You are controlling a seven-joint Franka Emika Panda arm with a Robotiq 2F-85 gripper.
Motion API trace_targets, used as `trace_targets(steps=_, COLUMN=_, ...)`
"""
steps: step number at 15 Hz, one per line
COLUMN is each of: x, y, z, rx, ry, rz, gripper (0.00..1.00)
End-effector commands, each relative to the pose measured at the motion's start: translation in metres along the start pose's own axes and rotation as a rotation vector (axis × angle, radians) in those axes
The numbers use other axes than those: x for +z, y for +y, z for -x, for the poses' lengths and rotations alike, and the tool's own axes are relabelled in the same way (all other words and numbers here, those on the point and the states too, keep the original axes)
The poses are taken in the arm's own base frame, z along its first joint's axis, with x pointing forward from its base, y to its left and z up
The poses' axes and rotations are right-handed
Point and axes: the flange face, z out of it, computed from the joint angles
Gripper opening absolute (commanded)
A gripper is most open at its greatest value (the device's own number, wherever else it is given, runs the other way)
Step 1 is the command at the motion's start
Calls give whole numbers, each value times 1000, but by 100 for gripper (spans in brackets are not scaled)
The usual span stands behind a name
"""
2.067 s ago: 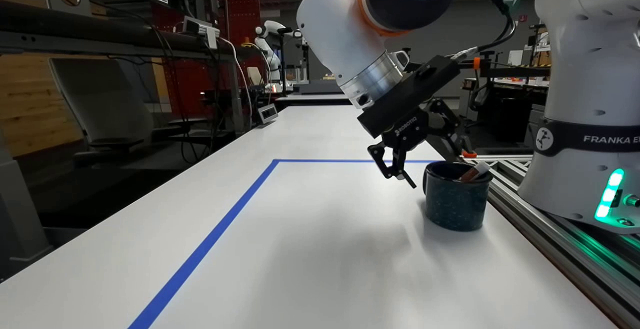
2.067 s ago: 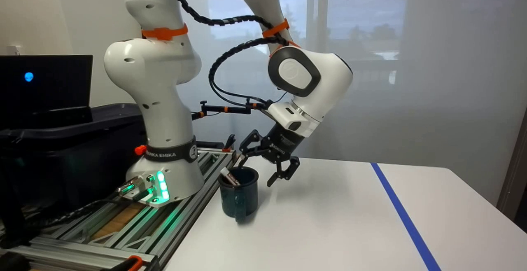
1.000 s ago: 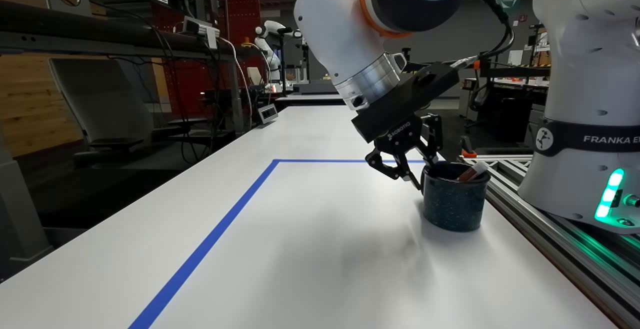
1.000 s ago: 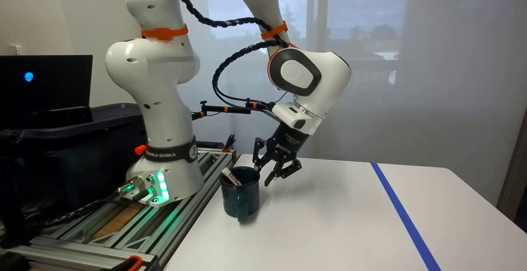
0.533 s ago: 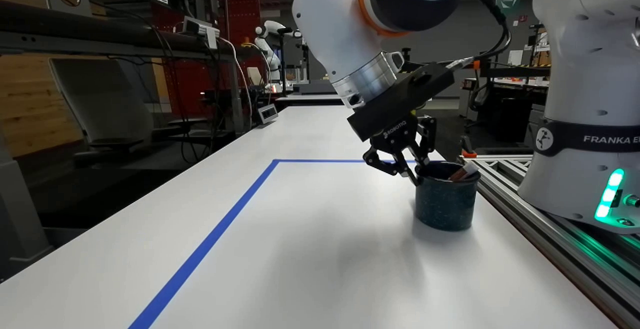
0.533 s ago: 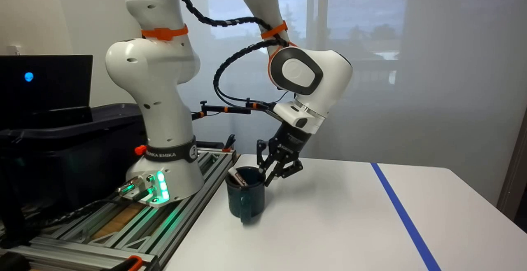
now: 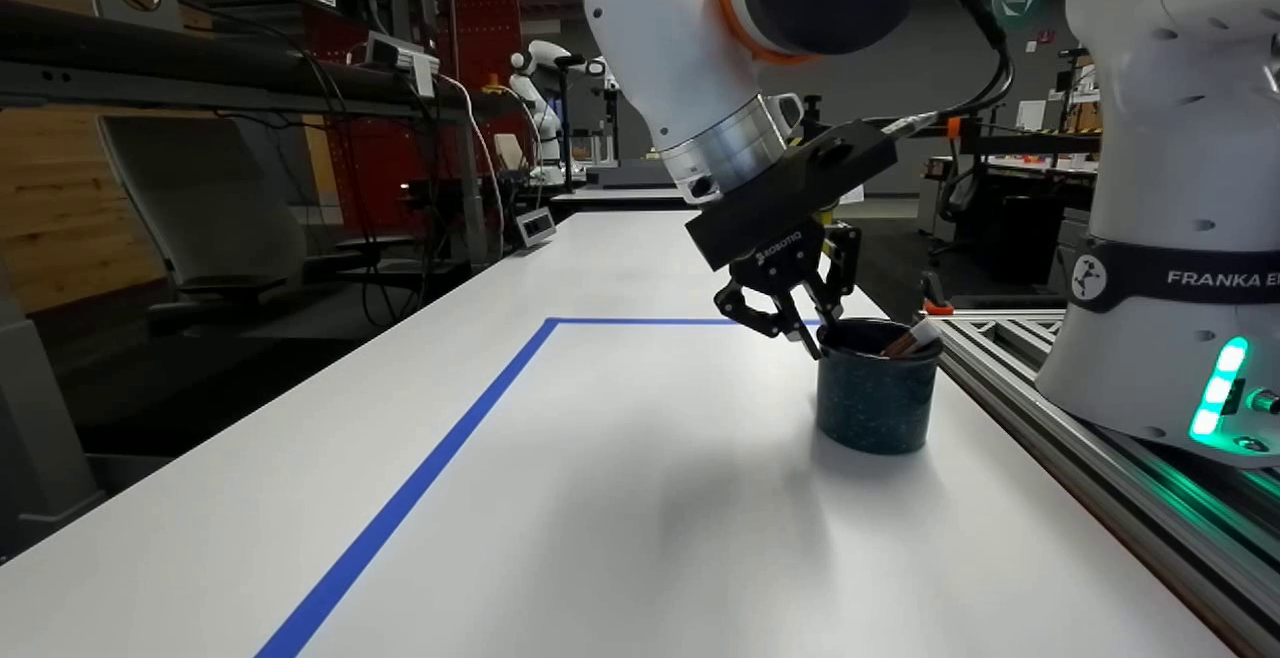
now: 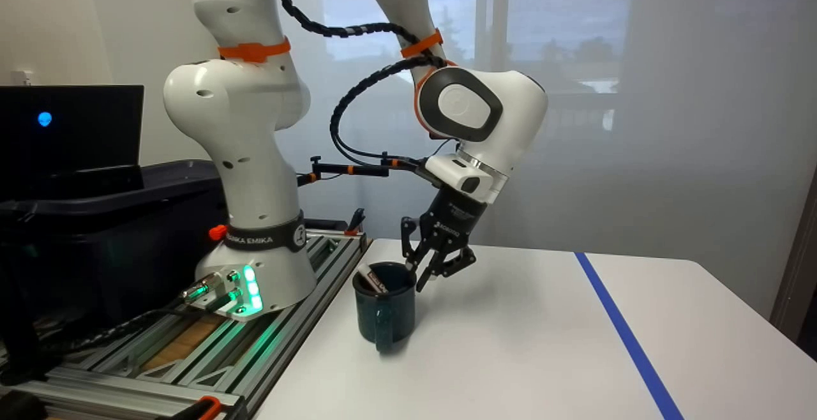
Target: Put the marker on the table
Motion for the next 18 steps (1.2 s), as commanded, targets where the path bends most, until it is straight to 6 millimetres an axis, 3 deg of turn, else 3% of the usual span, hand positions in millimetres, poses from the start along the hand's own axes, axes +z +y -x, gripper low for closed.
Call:
trace_targets(steps=1, x=-11, y=5, z=-3, rx=14, ry=38, rz=-35, gripper=20)
trace_targets(steps=10, x=-14, y=3, z=-4, rx=24, ry=63, rz=-65, gripper=7)
trace_targets(steps=18, x=-24, y=-4, z=-9, rx=57, ry=91, rz=-134, gripper=7)
